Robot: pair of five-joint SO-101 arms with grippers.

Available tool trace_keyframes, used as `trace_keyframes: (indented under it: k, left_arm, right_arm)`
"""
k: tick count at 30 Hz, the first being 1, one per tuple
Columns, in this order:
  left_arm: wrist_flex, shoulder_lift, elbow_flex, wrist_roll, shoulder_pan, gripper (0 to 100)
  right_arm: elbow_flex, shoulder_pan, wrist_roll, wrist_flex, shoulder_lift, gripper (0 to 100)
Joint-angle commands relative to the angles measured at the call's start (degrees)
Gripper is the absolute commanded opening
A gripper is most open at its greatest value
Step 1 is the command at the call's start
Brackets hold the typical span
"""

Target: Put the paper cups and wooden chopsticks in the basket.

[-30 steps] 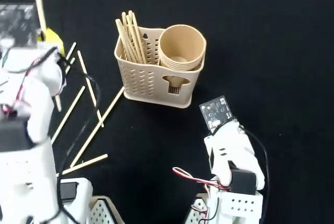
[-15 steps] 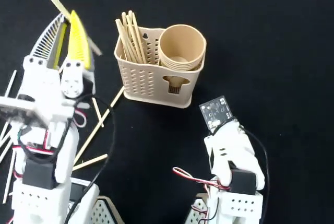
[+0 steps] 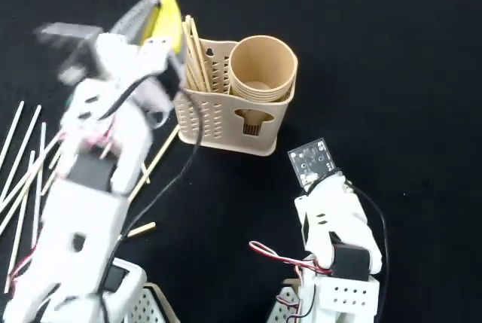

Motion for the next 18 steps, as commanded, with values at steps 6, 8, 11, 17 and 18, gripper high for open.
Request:
trace_keyframes:
  k: [6, 8, 11, 17, 18]
  left_arm:
    - [-2.64, 5.1, 0.22, 0.35, 0.22, 3]
    - [-2.2, 5.01, 2.07, 0.26, 0.66, 3]
    - [4.04, 5.01, 1.89, -1.85, 0.75, 10]
    - [29.19, 5.36, -10.86, 0.35, 0.84, 20]
    - [34.11, 5.54, -13.85, -0.35, 0.75, 21]
  right_arm:
    - [-0.22, 0.97, 0.18, -1.23, -4.09, 8.2]
    - [-0.22, 0.97, 0.18, -1.23, -4.09, 8.2]
    - [-0.22, 0.97, 0.18, -1.23, -4.09, 8.2]
    - [-0.22, 0.97, 0.18, -1.23, -4.09, 8.2]
    - [-0.22, 0.97, 0.18, -1.23, -4.09, 8.2]
